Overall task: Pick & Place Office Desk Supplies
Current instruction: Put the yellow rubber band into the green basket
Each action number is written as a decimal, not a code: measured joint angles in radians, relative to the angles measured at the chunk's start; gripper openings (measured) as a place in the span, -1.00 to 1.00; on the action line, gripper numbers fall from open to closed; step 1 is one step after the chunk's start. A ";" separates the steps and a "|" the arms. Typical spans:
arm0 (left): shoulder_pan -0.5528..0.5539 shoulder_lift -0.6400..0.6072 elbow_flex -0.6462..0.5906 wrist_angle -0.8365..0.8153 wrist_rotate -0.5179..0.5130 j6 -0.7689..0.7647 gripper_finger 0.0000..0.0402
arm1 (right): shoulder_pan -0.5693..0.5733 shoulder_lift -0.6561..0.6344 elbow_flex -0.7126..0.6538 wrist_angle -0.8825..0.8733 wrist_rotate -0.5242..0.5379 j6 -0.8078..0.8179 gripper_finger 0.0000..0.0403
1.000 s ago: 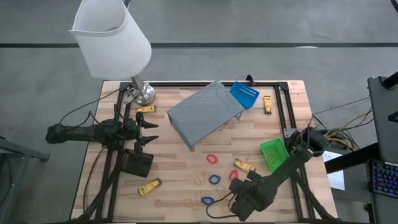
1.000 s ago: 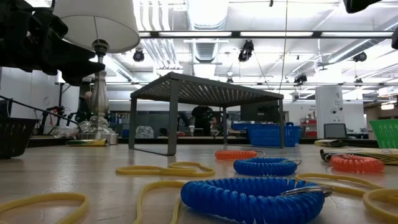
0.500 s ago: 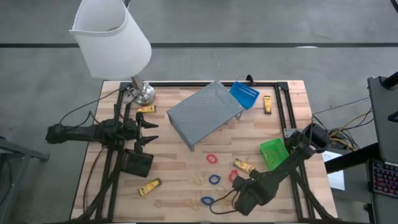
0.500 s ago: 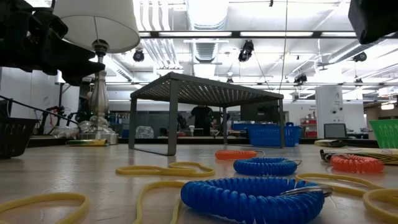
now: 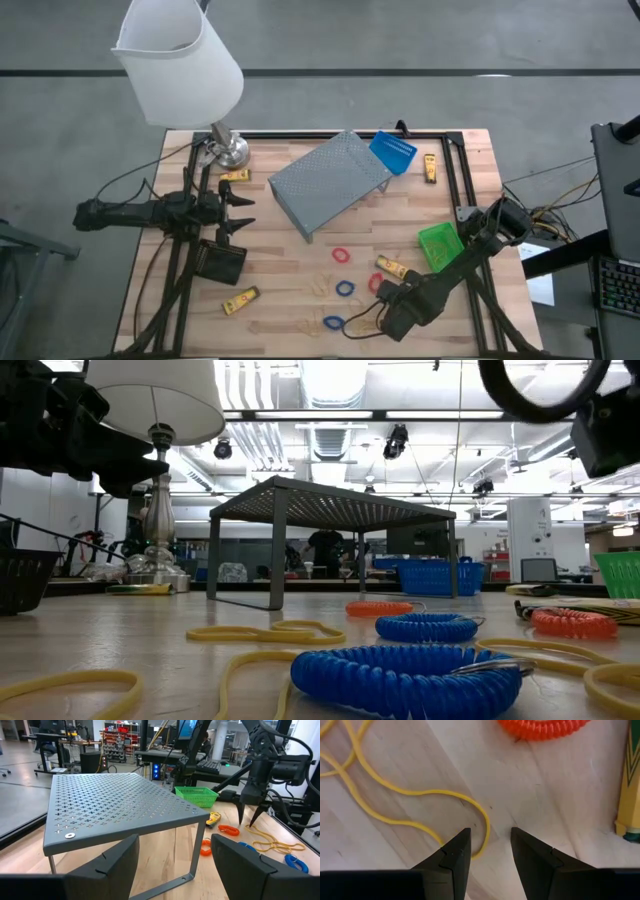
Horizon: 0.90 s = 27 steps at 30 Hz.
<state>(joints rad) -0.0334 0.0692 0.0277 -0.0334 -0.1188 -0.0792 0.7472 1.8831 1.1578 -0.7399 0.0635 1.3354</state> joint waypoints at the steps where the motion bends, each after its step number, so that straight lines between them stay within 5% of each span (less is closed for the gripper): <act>1: 0.000 0.000 0.000 0.000 0.000 0.000 0.26 | -0.001 -0.005 -0.015 0.023 -0.006 0.000 -0.32; 12: 0.000 0.000 0.000 0.000 0.000 0.000 0.26 | -0.003 -0.029 -0.082 0.103 -0.035 -0.003 -0.37; 27: 0.000 0.000 0.000 0.000 0.000 0.000 0.26 | -0.016 -0.023 -0.071 0.056 -0.040 0.045 -0.88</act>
<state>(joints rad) -0.0334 0.0692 0.0277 -0.0334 -0.1188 -0.0792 0.7315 1.8599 1.0866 -0.6840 0.0239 1.3800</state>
